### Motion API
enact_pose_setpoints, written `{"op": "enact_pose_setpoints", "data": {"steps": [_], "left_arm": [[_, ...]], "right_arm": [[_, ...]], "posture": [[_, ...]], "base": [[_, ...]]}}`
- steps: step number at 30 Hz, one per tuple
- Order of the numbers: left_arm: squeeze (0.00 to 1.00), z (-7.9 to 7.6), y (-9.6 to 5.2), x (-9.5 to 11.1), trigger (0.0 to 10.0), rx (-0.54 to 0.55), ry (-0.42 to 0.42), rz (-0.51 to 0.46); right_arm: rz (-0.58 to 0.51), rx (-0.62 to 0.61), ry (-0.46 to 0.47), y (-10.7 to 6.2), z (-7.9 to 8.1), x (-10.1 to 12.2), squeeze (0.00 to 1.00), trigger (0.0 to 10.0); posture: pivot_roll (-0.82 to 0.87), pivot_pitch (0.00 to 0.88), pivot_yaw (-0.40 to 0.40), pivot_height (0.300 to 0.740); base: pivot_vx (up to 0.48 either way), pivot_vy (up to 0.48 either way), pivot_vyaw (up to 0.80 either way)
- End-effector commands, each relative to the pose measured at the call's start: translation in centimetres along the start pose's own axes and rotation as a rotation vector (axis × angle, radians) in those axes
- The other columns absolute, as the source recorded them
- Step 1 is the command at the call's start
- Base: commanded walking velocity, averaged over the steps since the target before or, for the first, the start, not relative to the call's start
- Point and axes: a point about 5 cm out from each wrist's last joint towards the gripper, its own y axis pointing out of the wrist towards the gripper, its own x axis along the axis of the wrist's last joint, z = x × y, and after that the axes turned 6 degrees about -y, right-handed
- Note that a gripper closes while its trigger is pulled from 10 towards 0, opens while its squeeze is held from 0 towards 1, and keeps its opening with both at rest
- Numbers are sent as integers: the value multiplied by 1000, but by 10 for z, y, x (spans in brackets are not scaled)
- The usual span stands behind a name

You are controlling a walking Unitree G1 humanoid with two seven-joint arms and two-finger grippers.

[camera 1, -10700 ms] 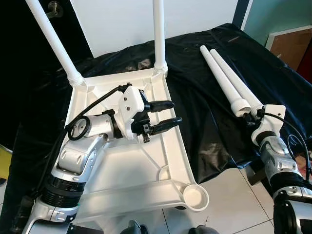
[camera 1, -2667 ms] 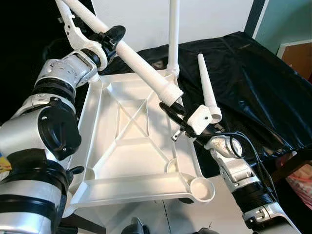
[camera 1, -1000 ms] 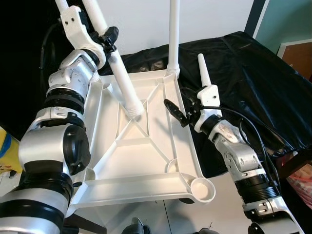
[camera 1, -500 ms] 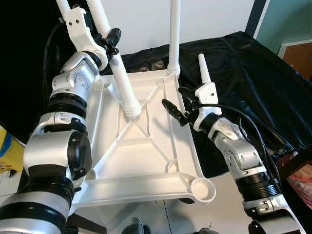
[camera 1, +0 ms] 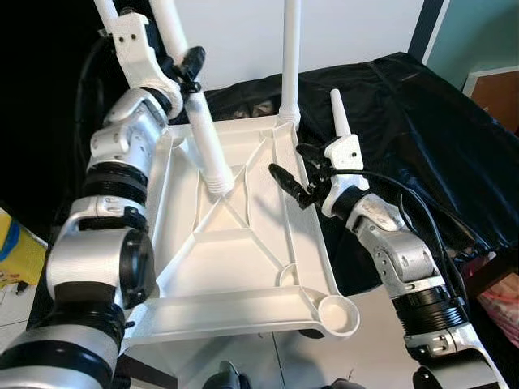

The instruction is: Building children table

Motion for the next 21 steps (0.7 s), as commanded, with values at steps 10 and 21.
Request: {"op": "enact_pose_setpoints", "data": {"steps": [10, 21], "left_arm": [[0, -63, -2, -7, 10000, -345, 56, -25], [0, -102, -13, -12, 10000, -445, 28, -42]], "right_arm": [[47, 24, 34, 22, 17, -7, 0, 10000], [45, 7, -9, 37, 22, -5, 333, 10000]], "posture": [[-70, 2, 56, 740], [-63, 3, 55, 740]], "base": [[0, 0, 0], [0, 0, 0]]}}
